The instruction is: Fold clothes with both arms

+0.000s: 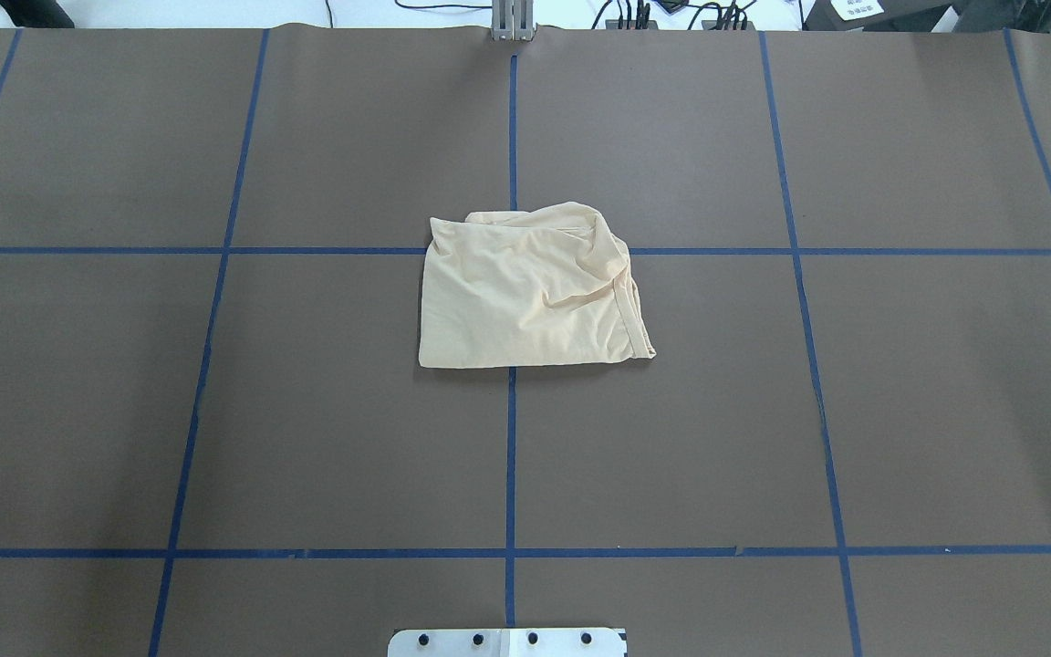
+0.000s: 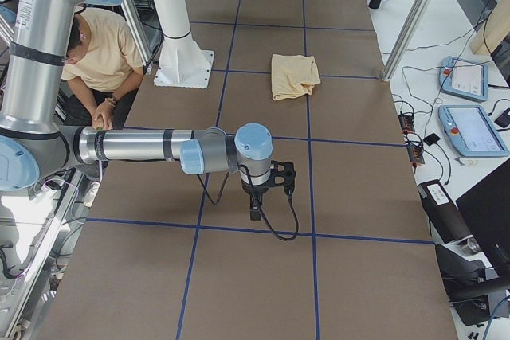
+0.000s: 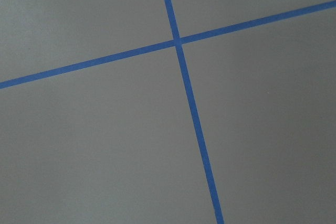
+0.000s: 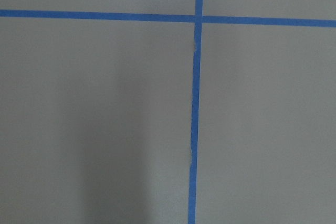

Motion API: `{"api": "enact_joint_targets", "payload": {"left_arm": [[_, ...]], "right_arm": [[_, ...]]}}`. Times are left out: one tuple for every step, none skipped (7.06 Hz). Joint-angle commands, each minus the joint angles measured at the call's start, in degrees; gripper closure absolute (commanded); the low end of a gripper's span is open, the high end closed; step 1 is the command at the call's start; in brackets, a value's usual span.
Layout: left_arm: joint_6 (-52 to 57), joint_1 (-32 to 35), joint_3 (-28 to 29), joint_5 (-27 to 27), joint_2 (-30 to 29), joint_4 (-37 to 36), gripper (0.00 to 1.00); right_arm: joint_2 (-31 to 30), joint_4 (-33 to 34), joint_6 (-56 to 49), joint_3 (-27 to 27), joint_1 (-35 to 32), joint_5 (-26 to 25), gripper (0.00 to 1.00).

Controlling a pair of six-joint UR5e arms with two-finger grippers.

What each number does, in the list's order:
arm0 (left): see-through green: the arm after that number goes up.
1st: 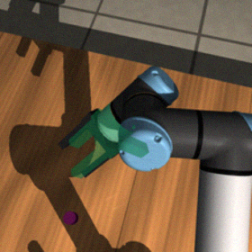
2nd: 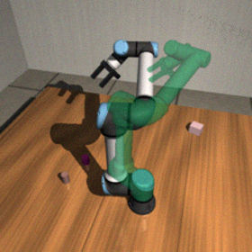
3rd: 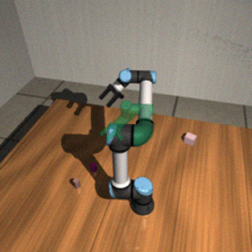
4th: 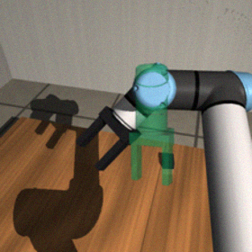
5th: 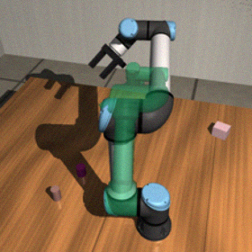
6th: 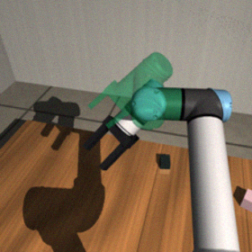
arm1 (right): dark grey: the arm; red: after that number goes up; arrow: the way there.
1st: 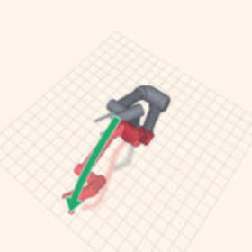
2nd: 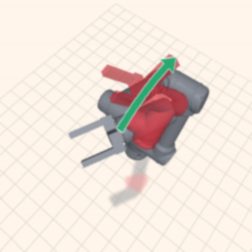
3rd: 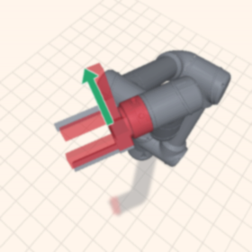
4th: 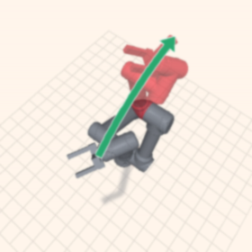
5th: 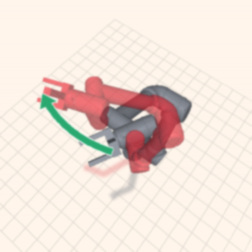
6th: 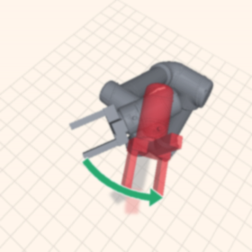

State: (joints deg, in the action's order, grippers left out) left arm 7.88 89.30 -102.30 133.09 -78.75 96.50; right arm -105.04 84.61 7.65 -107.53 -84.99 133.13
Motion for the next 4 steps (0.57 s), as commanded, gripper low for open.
{"api": "enact_joint_targets", "payload": {"left_arm": [[0.11, 0.0, -0.09, 0.06, 0.0, 0.09, 0.0], [0.2, 0.0, -0.09, 0.06, 0.0, 0.09, 0.0], [0.2, 0.0, -0.09, 0.06, -0.09, 0.09, 0.0], [0.29, 0.0, 0.0, 0.06, -0.09, 0.09, 0.0]], "right_arm": [[0.09, -0.06, 0.0, -0.05, 0.0, -0.07, 0.0], [0.18, -0.15, 0.0, -0.05, 0.0, -0.15, 0.0], [0.18, -0.76, 0.0, -1.01, 0.0, 0.11, 0.0], [-0.08, -0.76, 0.09, -1.71, 0.0, 0.11, 0.0]]}}
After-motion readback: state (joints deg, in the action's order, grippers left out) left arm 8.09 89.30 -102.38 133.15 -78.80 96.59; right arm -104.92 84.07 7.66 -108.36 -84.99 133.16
